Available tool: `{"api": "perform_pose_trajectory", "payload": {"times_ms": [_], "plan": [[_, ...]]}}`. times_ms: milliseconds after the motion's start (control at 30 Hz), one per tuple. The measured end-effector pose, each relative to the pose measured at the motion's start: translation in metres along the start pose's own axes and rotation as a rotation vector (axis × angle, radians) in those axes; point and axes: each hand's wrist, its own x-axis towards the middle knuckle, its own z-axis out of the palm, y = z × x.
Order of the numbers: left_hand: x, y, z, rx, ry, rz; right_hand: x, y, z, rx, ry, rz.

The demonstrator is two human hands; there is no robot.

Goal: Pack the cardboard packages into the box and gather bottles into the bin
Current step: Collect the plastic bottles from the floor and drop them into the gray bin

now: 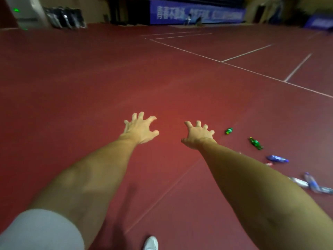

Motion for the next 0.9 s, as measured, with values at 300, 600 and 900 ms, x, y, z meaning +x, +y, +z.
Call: {"api": "perform_pose_trajectory", "payload": {"times_ms": [300,600,900], "plan": [[0.176,0.148,0.03,0.023,-0.069,0.284,0.103,0.162,-0.007,0.079,0.028,0.306],[0.273,0.368,0.086,0.048,-0.146,0.584,0.142,0.364,0.003,0.146,0.023,0.573],[0.34,0.551,0.12,0.073,-0.168,0.643,0.202,0.548,-0.01,0.146,-0.016,0.567]]}}
